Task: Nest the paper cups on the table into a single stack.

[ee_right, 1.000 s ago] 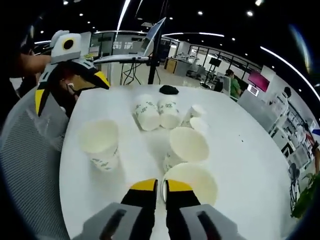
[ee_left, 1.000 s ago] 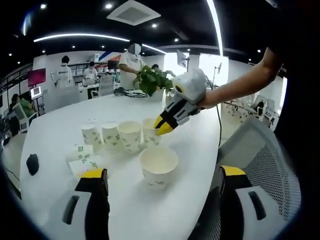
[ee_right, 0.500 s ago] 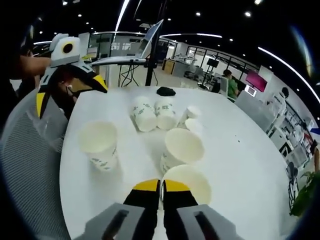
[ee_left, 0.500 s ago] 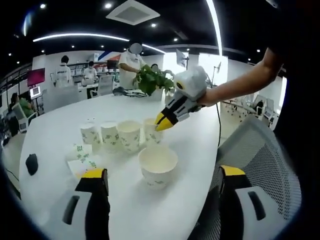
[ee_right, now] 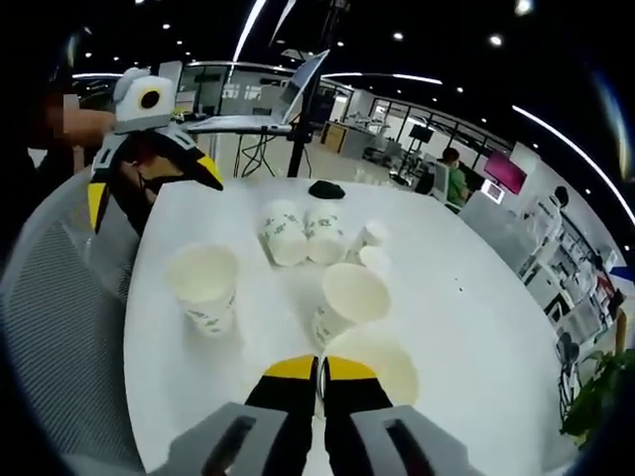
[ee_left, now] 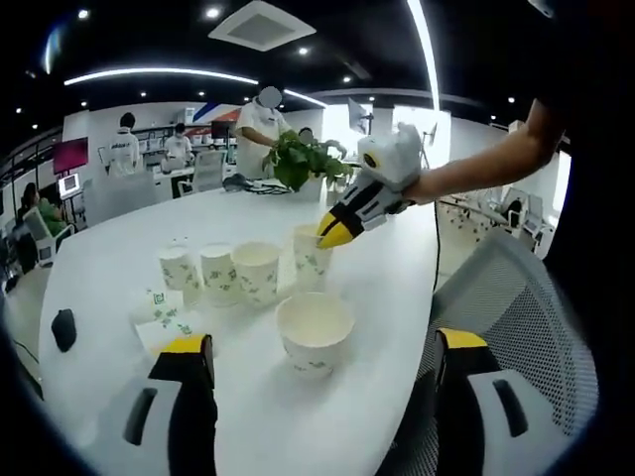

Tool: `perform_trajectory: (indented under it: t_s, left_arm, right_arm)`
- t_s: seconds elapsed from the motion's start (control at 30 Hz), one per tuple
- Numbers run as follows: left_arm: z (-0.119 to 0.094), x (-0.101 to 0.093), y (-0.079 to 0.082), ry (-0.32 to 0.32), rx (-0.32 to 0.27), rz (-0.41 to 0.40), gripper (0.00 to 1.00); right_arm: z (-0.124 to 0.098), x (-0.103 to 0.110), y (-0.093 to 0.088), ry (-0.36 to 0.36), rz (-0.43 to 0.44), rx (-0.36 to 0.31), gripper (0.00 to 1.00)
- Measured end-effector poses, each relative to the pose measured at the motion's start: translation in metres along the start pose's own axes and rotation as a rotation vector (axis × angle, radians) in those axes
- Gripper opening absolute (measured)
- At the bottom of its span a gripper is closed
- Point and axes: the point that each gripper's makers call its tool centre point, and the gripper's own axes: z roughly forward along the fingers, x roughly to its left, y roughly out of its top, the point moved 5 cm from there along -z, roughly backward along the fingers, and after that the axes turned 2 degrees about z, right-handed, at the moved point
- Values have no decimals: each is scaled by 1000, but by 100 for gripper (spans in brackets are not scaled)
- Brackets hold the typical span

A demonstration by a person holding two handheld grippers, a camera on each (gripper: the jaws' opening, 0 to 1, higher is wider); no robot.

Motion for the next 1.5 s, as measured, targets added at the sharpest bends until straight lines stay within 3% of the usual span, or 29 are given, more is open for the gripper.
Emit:
perform_trajectory:
  t_s: [0.3,0.77,1.5]
  left_arm:
    - [-1,1,1,7,-4,-3,93]
    - [-4,2,1,16,-3,-7,95]
    - [-5,2,-2,20,7,-4,96]
  right_arm:
    - [-10,0,12,6,-16,-28,0]
    - [-24,12,46,40,-54,-100,0]
    - [-28,50,83,141,-101,-171,0]
